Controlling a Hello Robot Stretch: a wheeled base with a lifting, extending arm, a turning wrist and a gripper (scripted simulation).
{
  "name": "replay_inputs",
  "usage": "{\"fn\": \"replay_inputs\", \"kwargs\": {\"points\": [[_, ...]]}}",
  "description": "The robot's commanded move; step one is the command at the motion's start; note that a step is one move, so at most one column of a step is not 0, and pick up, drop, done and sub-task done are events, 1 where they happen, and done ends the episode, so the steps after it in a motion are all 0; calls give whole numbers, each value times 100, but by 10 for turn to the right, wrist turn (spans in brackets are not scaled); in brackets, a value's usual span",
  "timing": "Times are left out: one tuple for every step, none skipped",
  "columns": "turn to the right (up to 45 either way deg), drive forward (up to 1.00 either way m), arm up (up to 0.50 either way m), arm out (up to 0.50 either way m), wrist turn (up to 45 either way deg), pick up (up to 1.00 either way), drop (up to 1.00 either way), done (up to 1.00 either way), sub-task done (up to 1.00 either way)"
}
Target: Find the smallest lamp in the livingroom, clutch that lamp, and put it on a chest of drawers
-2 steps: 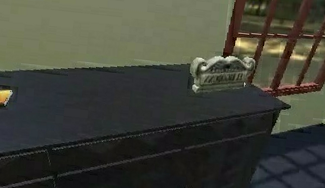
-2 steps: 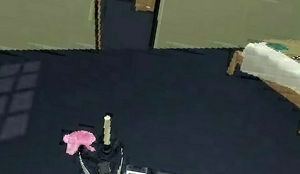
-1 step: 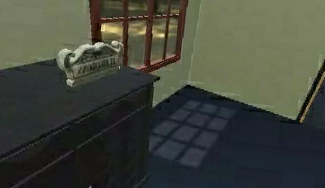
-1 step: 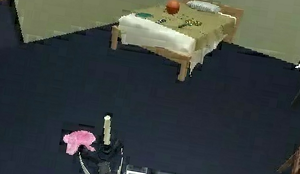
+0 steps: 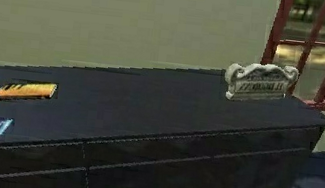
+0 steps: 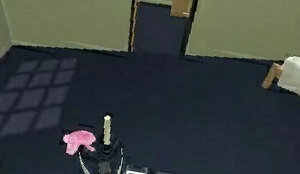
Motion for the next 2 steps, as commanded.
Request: {"fn": "replay_inputs", "kwargs": {"points": [[-450, 0, 0, 0, 0, 0, 0, 0, 0], [-270, 0, 0, 0, 0, 0, 0, 0, 0]]}}
